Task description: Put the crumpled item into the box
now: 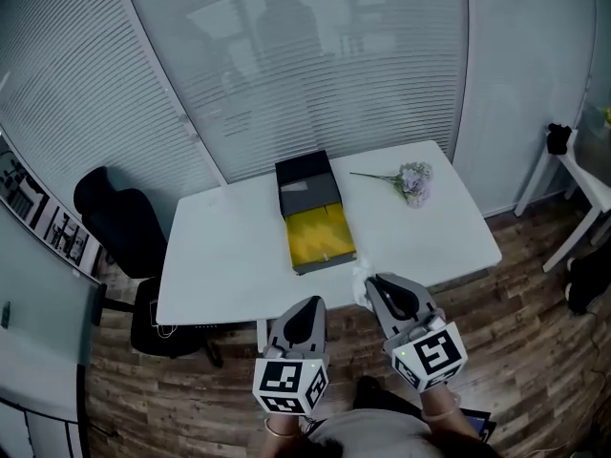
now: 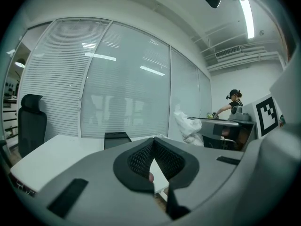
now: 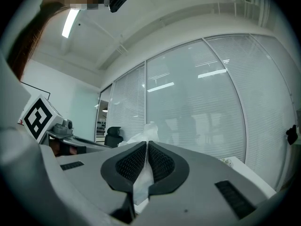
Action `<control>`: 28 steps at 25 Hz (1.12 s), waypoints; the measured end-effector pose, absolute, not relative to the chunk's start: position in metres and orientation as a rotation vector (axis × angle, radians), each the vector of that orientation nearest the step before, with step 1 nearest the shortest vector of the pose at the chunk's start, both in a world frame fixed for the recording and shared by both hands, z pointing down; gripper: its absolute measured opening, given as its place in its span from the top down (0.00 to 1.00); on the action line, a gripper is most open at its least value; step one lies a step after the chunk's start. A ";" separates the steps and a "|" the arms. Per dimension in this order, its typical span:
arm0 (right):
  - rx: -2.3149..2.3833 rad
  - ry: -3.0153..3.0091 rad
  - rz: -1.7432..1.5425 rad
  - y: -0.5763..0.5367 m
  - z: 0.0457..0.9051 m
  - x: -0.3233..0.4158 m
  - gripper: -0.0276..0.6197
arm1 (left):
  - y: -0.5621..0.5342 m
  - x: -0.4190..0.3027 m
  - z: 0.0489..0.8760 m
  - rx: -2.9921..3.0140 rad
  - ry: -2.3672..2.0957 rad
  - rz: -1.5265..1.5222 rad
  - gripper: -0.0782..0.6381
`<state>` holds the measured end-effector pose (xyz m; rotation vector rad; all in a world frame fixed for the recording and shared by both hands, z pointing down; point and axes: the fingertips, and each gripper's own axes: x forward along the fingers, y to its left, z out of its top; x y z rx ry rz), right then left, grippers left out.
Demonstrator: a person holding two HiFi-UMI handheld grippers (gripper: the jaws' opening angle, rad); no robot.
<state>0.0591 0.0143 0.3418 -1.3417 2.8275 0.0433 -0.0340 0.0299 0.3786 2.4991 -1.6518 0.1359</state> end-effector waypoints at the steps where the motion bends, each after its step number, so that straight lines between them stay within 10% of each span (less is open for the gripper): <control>1: -1.337 2.830 0.038 0.010 0.343 0.060 0.90 | 0.027 -0.034 0.379 2.493 -1.657 0.137 0.87; 28: -1.265 2.871 -0.001 -0.056 0.355 0.039 0.90 | -0.033 -0.050 0.393 2.432 -1.690 0.168 0.87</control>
